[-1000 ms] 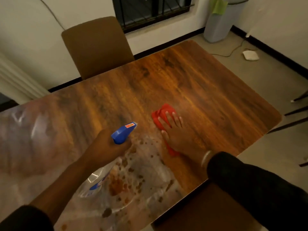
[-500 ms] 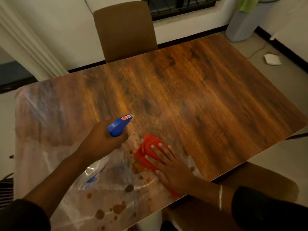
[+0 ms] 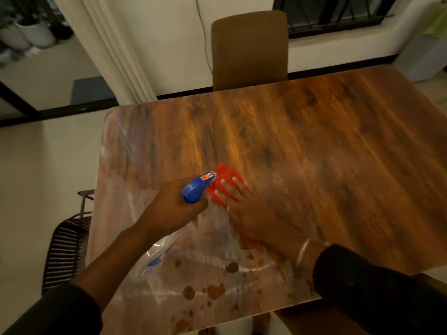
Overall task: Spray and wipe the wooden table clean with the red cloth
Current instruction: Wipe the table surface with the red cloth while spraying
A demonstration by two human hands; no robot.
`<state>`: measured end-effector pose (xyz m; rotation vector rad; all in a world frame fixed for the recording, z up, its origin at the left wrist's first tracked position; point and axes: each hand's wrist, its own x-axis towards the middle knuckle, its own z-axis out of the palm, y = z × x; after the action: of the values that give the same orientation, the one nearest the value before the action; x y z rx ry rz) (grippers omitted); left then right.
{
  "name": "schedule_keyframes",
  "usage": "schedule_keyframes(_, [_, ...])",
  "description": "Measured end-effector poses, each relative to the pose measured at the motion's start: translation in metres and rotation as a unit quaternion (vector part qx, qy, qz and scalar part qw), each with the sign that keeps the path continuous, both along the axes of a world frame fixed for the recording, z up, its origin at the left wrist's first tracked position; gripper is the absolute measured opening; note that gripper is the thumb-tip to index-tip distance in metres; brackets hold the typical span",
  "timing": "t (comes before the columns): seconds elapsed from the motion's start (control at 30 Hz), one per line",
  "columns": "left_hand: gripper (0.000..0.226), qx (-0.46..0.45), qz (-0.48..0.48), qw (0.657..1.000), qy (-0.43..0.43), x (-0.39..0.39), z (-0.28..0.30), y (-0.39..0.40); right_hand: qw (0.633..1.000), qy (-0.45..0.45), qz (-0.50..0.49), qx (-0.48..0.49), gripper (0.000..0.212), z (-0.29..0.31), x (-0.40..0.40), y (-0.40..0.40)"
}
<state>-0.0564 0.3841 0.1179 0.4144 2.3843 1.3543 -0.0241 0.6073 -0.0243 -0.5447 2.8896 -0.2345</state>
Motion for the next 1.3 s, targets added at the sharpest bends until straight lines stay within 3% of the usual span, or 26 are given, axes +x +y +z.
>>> schedule_keyframes(0.1, [0.006,0.001,0.022,1.0,-0.002,0.004,-0.001,-0.037,0.998,0.021,0.062,-0.002,0.058,-0.011,-0.001,-0.016])
schedule_keyframes(0.23, [0.011,-0.027,0.078,0.997,-0.007,0.008,-0.001,-0.092,0.991,0.041,-0.124,-0.004,0.056,-0.006,-0.066,-0.047])
schedule_keyframes(0.3, [0.007,-0.03,0.104,0.994,-0.01,0.012,-0.002,-0.12,0.986,0.033,-0.161,-0.025,0.056,-0.003,-0.09,-0.082])
schedule_keyframes(0.37, [0.007,-0.042,0.12,0.992,-0.007,0.017,-0.003,-0.143,0.994,0.03,-0.094,-0.04,0.055,-0.007,-0.091,-0.117])
schedule_keyframes(0.5, [0.02,-0.044,0.149,0.988,-0.005,0.025,-0.009,-0.188,0.985,0.013,0.173,-0.001,0.057,-0.022,-0.047,-0.187])
schedule_keyframes(0.57, [0.025,-0.041,0.159,0.986,-0.004,0.027,-0.015,-0.208,0.976,0.004,0.214,-0.045,0.053,-0.023,-0.044,-0.206])
schedule_keyframes(0.63, [0.017,-0.056,0.168,0.984,-0.005,0.028,-0.024,-0.225,0.969,0.003,0.248,-0.017,0.055,-0.02,-0.064,-0.22])
schedule_keyframes(0.7, [0.013,-0.073,0.175,0.982,-0.007,0.027,-0.033,-0.241,0.966,0.03,0.256,0.019,0.06,-0.016,-0.104,-0.241])
schedule_keyframes(0.9, [0.012,-0.062,0.176,0.982,0.002,0.016,-0.052,-0.278,0.999,0.012,0.053,0.001,0.056,-0.002,-0.238,-0.312])
schedule_keyframes(0.97, [0.011,-0.064,0.174,0.983,0.002,0.014,-0.055,-0.289,0.997,0.029,0.072,0.004,0.057,-0.003,-0.231,-0.324])
schedule_keyframes(1.07, [0.013,-0.043,0.188,0.981,-0.001,0.014,-0.056,-0.3,0.965,0.103,0.24,0.026,0.054,-0.012,-0.172,-0.326])
schedule_keyframes(1.13, [0.014,-0.043,0.2,0.979,-0.01,0.014,-0.058,-0.306,0.943,0.103,0.316,-0.015,0.05,-0.019,-0.127,-0.323])
schedule_keyframes(1.23, [0.012,-0.054,0.199,0.978,-0.031,0.019,-0.063,-0.309,0.942,0.079,0.326,0.0,0.048,-0.024,-0.134,-0.326])
schedule_keyframes(1.3, [0.007,-0.052,0.193,0.979,-0.031,0.026,-0.065,-0.308,0.962,0.088,0.256,0.012,0.053,-0.019,-0.171,-0.337])
